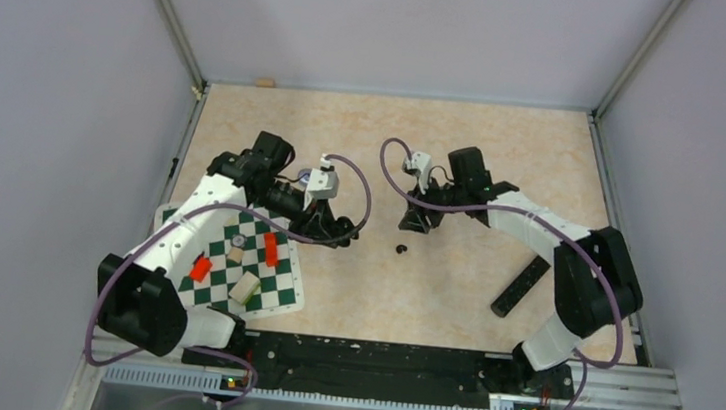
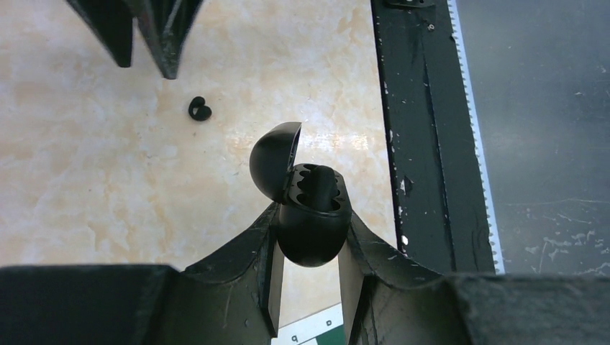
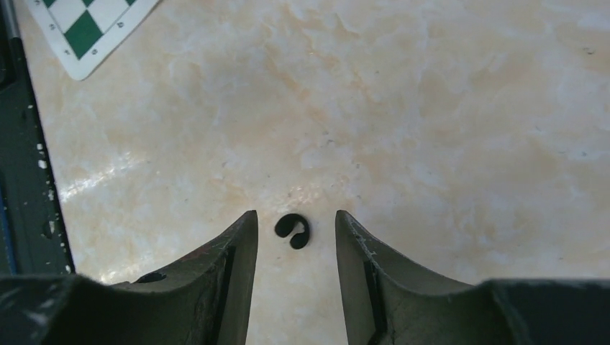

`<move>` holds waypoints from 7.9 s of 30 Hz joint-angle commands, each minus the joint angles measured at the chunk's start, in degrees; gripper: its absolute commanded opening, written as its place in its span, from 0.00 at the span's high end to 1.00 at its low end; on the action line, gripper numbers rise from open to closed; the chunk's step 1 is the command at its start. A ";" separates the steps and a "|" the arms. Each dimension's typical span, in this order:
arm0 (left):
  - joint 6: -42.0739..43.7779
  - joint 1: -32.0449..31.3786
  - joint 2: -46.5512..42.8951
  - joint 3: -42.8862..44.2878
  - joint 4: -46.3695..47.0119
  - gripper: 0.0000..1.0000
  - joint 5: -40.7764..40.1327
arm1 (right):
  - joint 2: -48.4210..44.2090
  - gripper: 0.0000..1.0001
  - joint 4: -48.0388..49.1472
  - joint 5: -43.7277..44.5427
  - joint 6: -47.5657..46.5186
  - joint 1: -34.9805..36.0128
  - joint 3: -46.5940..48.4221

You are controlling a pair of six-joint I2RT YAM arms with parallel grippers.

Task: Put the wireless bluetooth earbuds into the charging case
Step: Pick up the right earbud from the center of the board, then insert the right earbud at the center of the board.

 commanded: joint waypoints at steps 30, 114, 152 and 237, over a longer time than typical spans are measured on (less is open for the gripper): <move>-2.44 3.84 -7.87 -8.93 7.65 0.88 7.47 | 13.95 0.66 -12.03 15.33 -12.25 4.08 9.05; -0.62 8.09 -9.59 -9.55 7.26 0.88 11.04 | 18.09 0.89 -5.88 -0.99 18.46 -0.18 1.78; -0.05 8.18 -8.68 -9.73 7.17 0.89 12.01 | 5.27 1.00 -7.65 -4.40 10.00 1.65 4.51; -3.92 9.49 -8.47 -9.99 10.07 1.00 11.56 | -11.93 1.00 4.11 9.69 1.83 26.40 8.73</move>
